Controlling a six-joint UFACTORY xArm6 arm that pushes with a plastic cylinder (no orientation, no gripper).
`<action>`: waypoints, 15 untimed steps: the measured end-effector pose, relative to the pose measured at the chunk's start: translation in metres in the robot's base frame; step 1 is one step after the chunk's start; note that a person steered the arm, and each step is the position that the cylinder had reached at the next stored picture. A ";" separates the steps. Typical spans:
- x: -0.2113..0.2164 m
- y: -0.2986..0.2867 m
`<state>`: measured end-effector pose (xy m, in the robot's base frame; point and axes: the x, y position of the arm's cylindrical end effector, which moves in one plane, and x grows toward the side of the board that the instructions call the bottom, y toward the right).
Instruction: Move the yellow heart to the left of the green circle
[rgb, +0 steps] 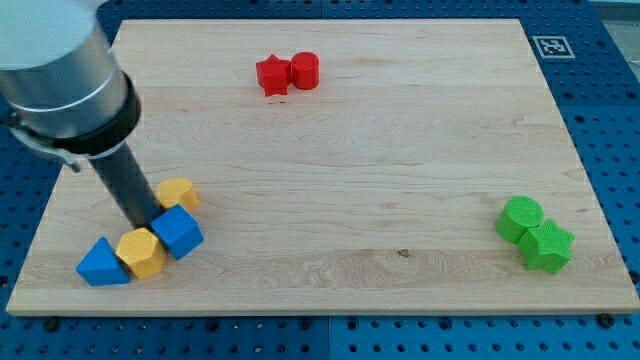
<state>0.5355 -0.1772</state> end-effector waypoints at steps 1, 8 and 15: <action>-0.014 0.005; -0.045 0.156; 0.004 0.213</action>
<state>0.5393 0.0362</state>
